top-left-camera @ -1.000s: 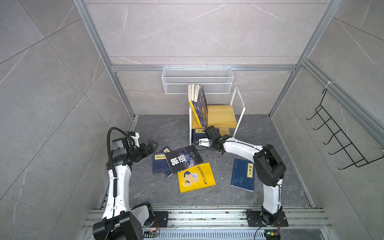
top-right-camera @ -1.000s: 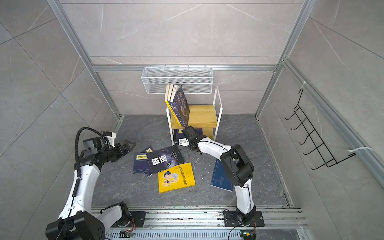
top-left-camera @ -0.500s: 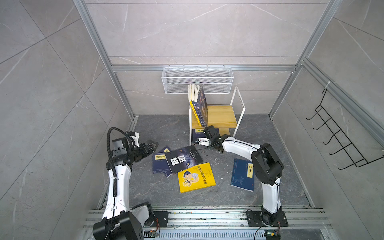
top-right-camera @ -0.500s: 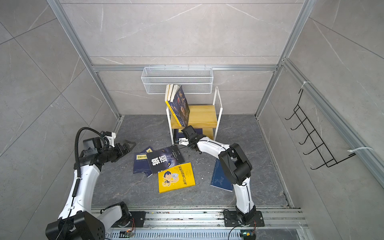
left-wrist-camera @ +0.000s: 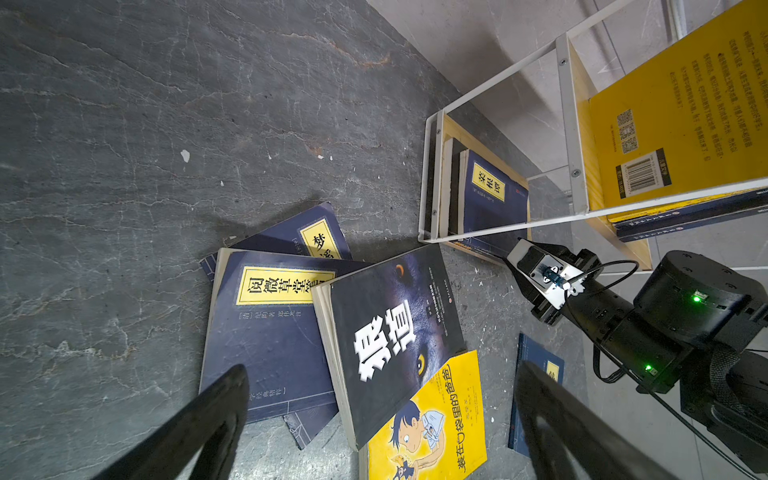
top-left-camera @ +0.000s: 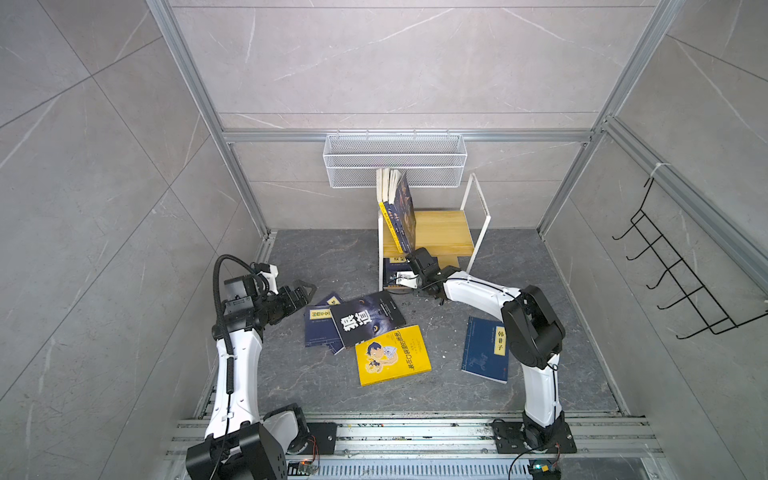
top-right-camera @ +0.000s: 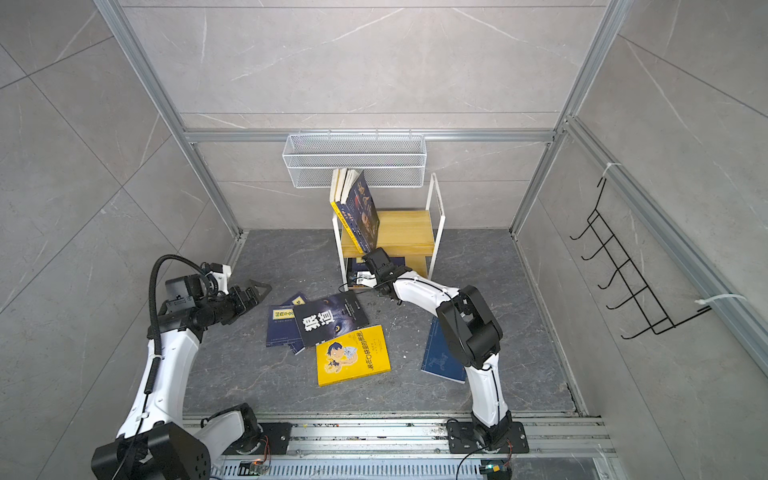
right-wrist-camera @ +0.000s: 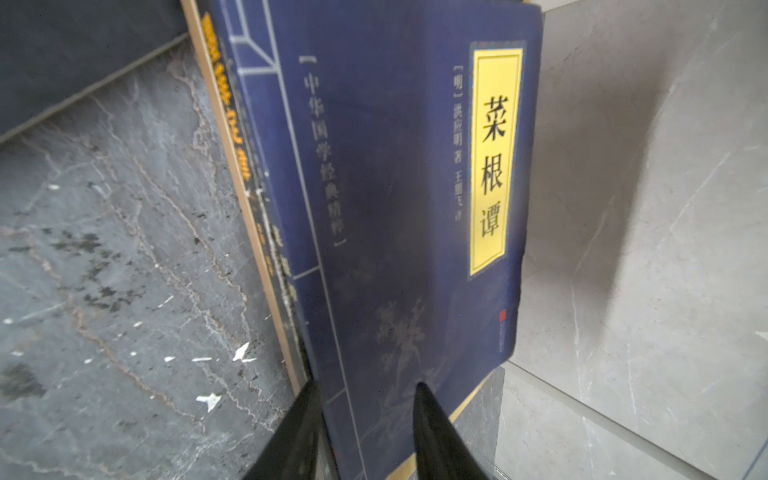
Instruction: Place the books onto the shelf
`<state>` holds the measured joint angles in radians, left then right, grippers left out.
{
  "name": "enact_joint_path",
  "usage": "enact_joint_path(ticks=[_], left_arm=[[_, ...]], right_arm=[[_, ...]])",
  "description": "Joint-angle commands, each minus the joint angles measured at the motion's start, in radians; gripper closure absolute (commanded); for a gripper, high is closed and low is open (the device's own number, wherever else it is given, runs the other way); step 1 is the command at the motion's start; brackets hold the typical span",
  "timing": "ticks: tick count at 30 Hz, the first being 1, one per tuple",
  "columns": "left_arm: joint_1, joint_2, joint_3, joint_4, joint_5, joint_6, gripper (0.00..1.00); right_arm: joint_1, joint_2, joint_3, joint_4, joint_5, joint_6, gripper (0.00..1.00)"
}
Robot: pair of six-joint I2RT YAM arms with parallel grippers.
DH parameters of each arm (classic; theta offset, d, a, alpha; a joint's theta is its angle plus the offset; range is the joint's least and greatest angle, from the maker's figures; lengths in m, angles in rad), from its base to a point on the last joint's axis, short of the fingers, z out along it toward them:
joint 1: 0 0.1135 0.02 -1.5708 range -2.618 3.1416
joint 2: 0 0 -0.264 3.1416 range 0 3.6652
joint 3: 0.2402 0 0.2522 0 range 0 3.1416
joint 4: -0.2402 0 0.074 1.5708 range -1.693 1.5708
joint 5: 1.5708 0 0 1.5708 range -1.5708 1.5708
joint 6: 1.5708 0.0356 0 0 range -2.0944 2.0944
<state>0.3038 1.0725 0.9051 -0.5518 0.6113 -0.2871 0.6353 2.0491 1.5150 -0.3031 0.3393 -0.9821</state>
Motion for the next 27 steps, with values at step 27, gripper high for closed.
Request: enact_joint_path(ticks=[27], left_arm=[[-0.052,0.066,-0.276,0.245,0.057,-0.269,0.07]], right_arm=[[0.068,-0.387,-0.473,0.328,-0.365,1.189,0.36]])
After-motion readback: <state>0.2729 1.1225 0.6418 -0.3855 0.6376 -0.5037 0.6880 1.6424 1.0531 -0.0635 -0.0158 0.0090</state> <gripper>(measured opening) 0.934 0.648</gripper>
